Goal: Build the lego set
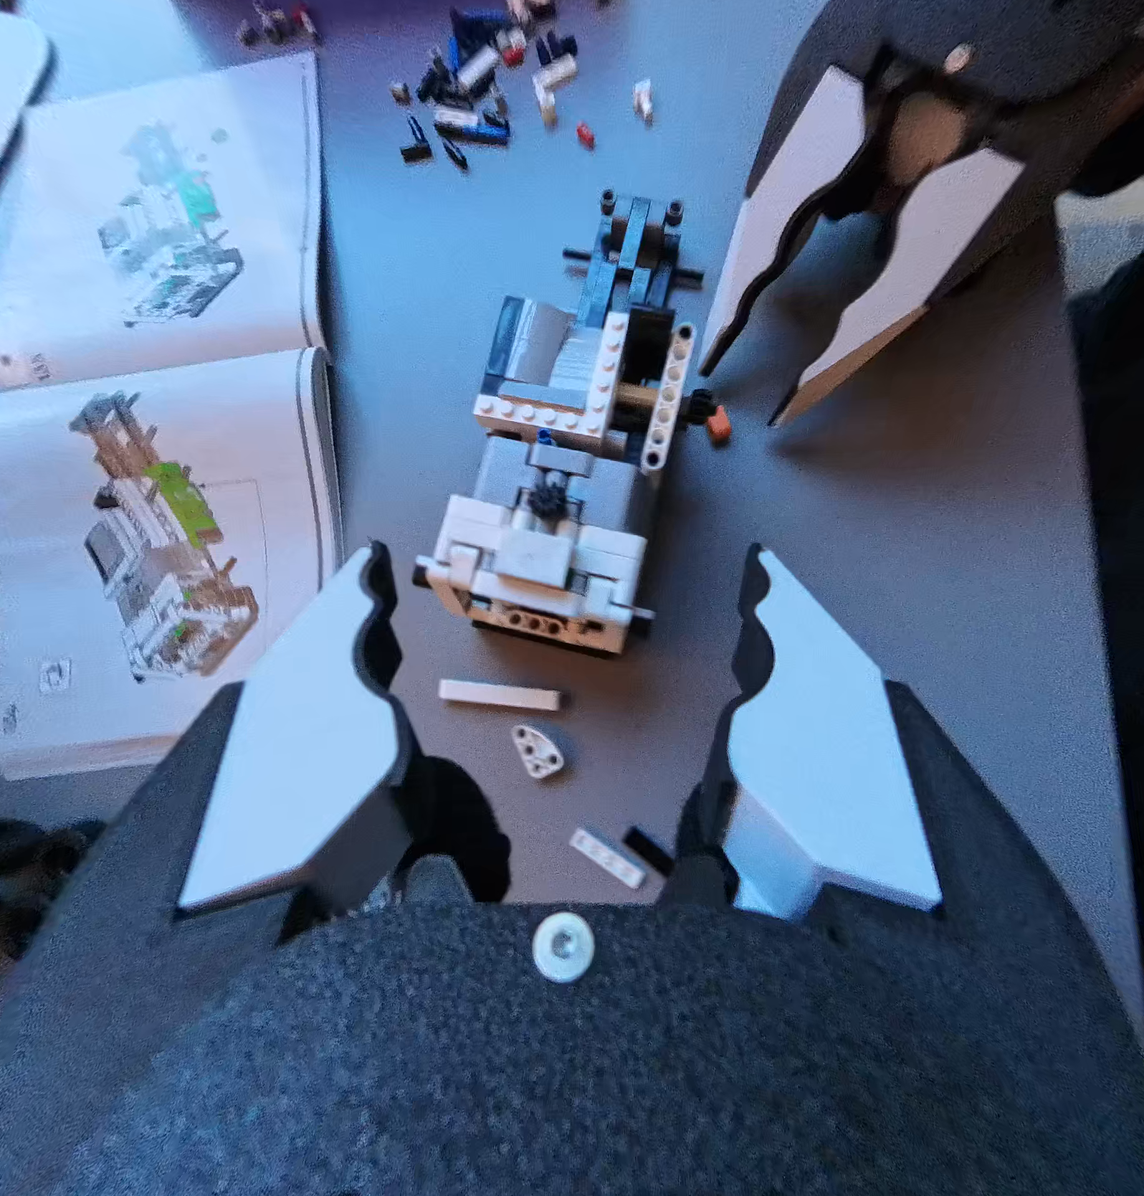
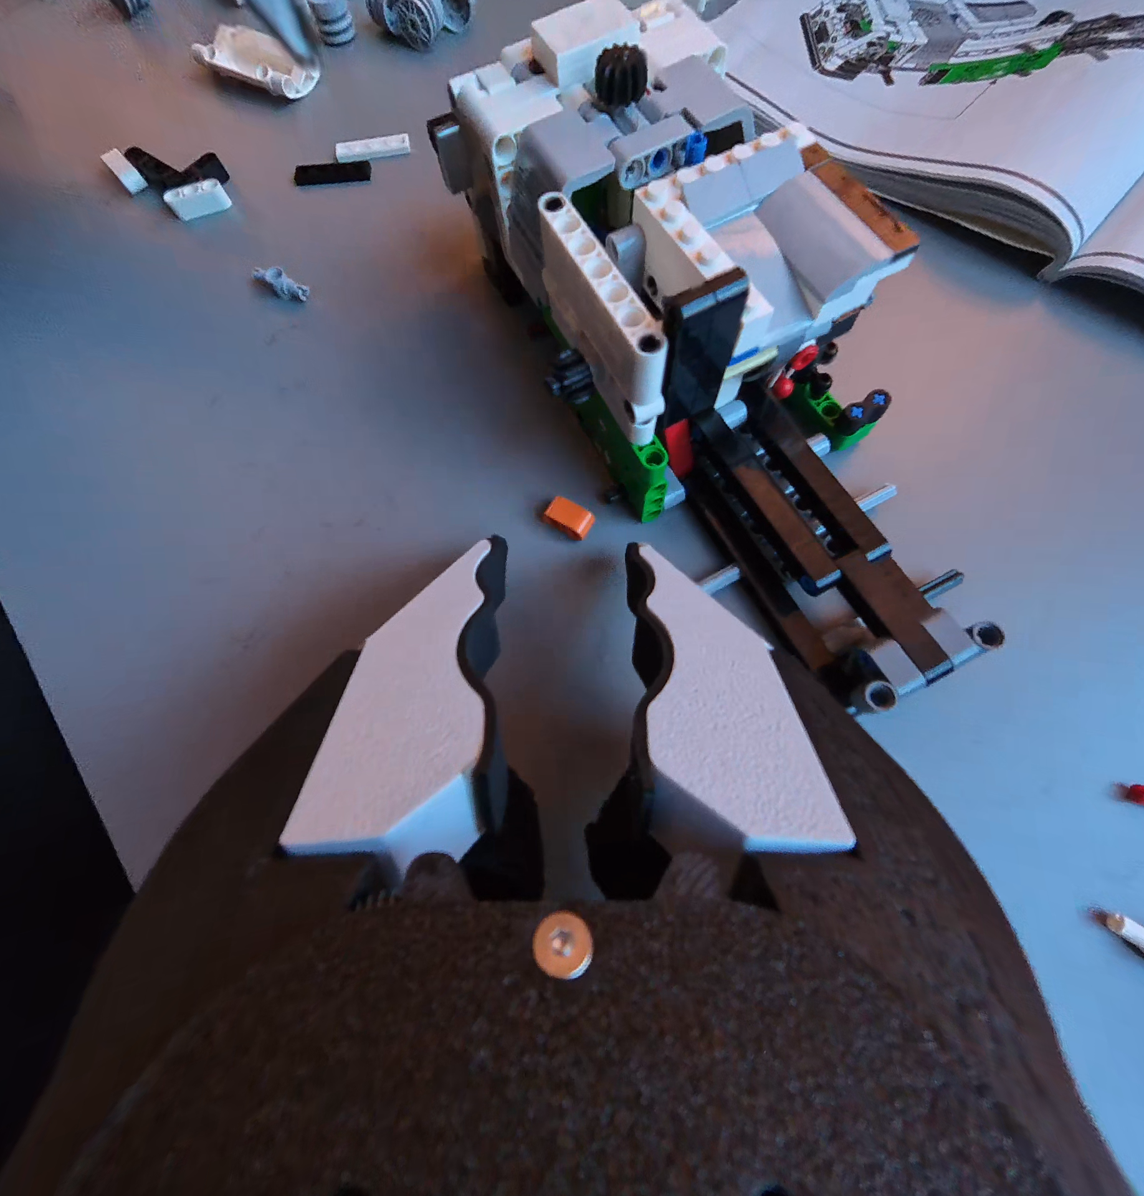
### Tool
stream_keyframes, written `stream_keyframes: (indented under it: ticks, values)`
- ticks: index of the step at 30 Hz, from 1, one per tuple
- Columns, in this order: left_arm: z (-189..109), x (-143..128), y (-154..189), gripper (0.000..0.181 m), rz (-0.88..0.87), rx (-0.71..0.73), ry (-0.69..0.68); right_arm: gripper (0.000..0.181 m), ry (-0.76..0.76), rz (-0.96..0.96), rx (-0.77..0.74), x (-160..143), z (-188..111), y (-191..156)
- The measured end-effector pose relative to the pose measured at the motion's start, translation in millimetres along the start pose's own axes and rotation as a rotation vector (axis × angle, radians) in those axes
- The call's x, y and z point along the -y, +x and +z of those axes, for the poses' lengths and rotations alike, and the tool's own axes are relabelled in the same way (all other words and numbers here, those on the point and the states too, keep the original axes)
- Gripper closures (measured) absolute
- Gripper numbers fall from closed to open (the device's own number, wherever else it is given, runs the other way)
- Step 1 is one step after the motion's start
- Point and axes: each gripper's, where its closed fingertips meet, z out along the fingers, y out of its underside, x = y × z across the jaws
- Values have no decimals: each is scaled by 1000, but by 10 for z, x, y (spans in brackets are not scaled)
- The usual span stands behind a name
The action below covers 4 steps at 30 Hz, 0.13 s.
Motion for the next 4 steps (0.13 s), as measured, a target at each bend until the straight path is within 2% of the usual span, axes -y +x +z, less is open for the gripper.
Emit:
stream_keyframes:
  ticks: [4]
  values:
    - [313,-32,-107,62,126,-77,-177,147,1,-12,-28,48,67,-17]
